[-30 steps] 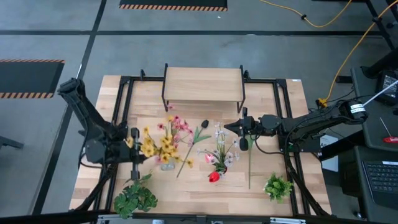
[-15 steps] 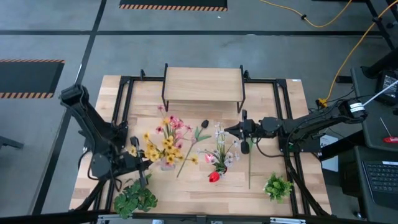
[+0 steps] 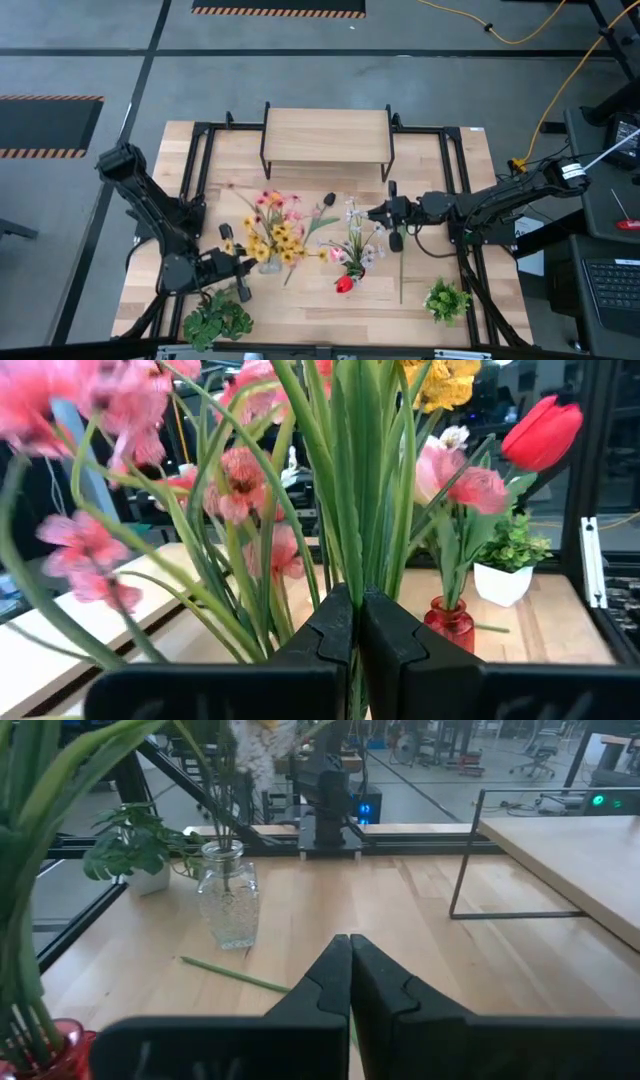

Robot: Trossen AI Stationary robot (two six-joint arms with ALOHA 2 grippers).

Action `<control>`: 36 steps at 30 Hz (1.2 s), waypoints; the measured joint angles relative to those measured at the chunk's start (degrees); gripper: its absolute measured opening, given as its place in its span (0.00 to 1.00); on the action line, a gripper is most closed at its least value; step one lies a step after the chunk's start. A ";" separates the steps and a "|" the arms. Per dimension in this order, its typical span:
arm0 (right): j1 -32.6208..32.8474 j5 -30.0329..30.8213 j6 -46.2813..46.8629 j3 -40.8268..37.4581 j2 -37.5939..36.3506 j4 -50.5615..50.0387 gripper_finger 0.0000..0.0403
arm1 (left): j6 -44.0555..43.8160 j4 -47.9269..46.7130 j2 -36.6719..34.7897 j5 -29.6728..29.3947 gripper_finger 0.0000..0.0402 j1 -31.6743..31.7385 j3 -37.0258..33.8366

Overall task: Pick and place flowers into a vace then onto a shelf
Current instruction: Put the yellow flowers into the transparent vase

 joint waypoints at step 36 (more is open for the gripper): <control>0.49 -0.01 -0.13 0.00 0.00 0.00 0.01 | -10.65 -1.48 8.47 -9.20 0.24 -0.68 0.00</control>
